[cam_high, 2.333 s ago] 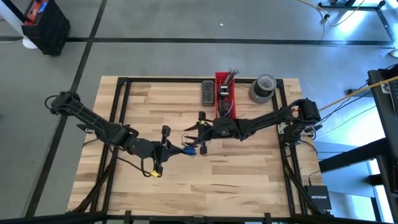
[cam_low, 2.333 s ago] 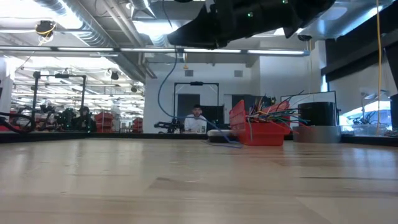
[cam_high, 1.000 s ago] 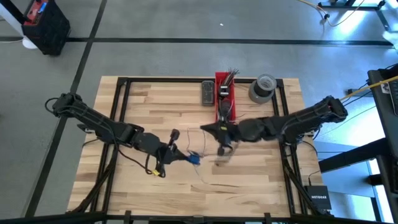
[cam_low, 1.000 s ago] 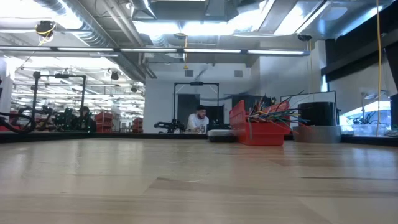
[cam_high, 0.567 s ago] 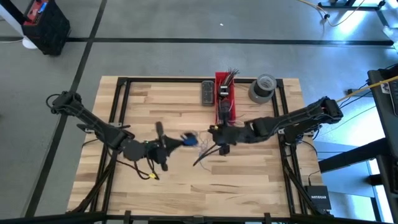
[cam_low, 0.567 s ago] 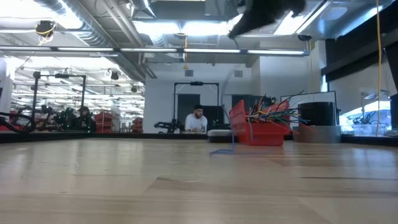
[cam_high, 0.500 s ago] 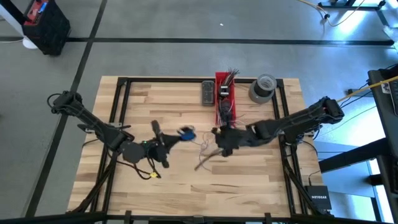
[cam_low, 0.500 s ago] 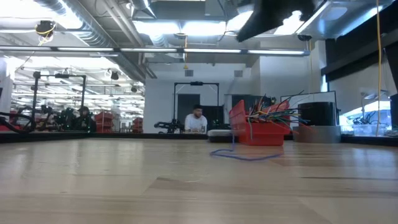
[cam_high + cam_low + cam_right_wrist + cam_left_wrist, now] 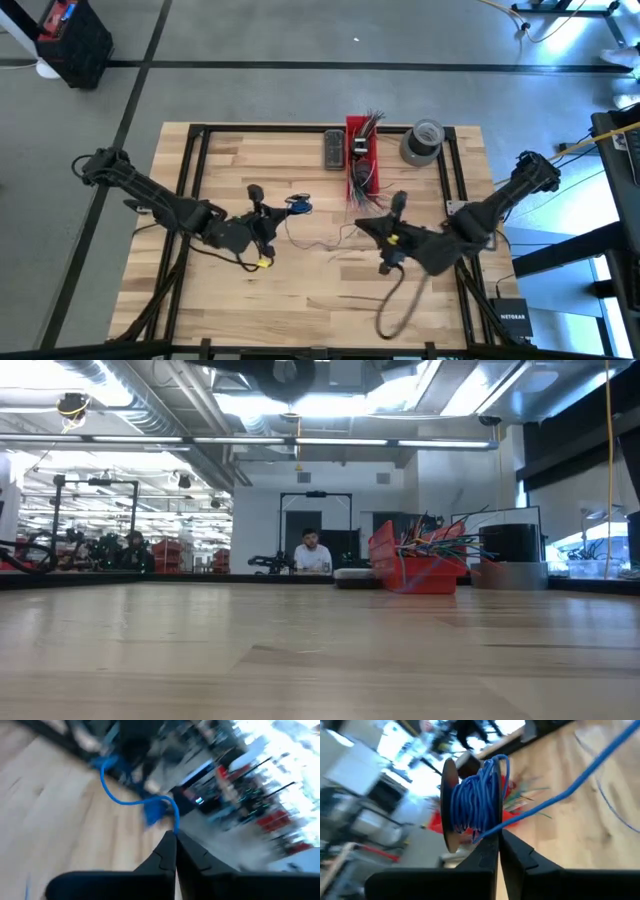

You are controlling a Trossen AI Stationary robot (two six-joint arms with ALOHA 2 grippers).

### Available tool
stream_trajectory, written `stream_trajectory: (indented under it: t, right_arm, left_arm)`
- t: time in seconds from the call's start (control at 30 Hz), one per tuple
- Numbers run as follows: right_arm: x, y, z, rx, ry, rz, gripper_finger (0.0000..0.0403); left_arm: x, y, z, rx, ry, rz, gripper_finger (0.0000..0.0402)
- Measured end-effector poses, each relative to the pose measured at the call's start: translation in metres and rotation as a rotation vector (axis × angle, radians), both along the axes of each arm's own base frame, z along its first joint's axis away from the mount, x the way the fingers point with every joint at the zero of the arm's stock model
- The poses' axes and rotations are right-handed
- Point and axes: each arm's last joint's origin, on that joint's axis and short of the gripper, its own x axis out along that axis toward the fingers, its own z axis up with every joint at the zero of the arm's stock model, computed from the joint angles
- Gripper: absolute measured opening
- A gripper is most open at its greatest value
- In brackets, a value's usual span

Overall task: Coil cords
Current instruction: Uncoil the blue wire from the black spool

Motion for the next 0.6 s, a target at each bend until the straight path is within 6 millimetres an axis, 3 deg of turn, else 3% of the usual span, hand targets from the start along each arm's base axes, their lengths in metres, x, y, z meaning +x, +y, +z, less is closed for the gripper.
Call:
stream_trajectory:
  t: [0.17,0.3,0.43,0.6]
  right_arm:
    - [-0.001,-0.004,0.039,-0.094,-0.117,-0.085,0.0005]
    - [0.010,-0.030,0.051,-0.125,-0.126,-0.207,0.0005]
    - [0.021,-0.066,0.043,-0.108,-0.071,-0.314,0.0005]
    - [0.029,-0.101,0.015,0.027,0.039,-0.368,0.0005]
  left_arm:
    - [0.010,0.013,-0.006,-0.238,0.077,-0.210,0.0005]
    - [0.017,0.011,-0.014,-0.444,0.168,-0.465,0.0005]
    - [0.021,-0.001,-0.011,-0.459,0.162,-0.737,0.0005]
    - [0.017,-0.018,-0.003,-0.406,0.123,-0.972,0.0005]
